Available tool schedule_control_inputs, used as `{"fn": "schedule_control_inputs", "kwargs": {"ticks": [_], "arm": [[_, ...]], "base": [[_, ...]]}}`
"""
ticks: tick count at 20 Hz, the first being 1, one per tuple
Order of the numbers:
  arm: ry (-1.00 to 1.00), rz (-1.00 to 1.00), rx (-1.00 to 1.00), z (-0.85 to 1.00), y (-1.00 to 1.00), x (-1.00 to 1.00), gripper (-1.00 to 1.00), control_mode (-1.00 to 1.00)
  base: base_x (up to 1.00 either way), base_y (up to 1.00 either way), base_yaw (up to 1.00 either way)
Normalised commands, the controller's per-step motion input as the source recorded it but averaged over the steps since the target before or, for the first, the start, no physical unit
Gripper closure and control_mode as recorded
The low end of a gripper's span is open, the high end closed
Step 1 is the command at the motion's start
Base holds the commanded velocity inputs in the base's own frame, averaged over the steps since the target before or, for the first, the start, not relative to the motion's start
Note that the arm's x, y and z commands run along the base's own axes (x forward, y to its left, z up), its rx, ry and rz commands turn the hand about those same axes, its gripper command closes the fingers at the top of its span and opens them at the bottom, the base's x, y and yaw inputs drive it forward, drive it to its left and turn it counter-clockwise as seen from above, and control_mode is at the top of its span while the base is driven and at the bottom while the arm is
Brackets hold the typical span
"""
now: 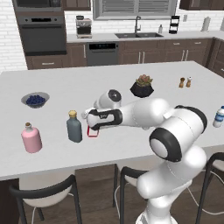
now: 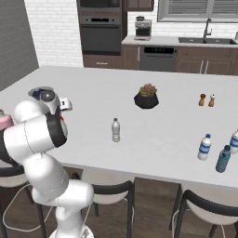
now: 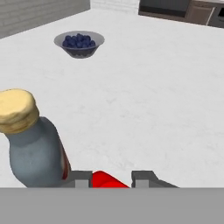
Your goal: Move the plastic bottles in the middle to the plastics group, and the glass bottles in the middle to the glass group.
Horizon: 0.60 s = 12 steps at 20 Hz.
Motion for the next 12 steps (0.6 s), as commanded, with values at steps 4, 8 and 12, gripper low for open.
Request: {"fn": "schedule_control_inputs", "kwargs": {"ticks": [4,8,12], "arm": [[-0.01,0.01,0.0,-0.23,0.1,0.0,1.0,-1.0],[0.0,0.0,0.0,-0.22,0.07,0.0,1.0,-1.0],[0.0,0.0,0.0,-0.2,0.0,0.0,1.0,-1.0]], "base": [[0.0,0.0,0.0],[0.0,0.0,0.0],[0.0,0.0,0.0]]}}
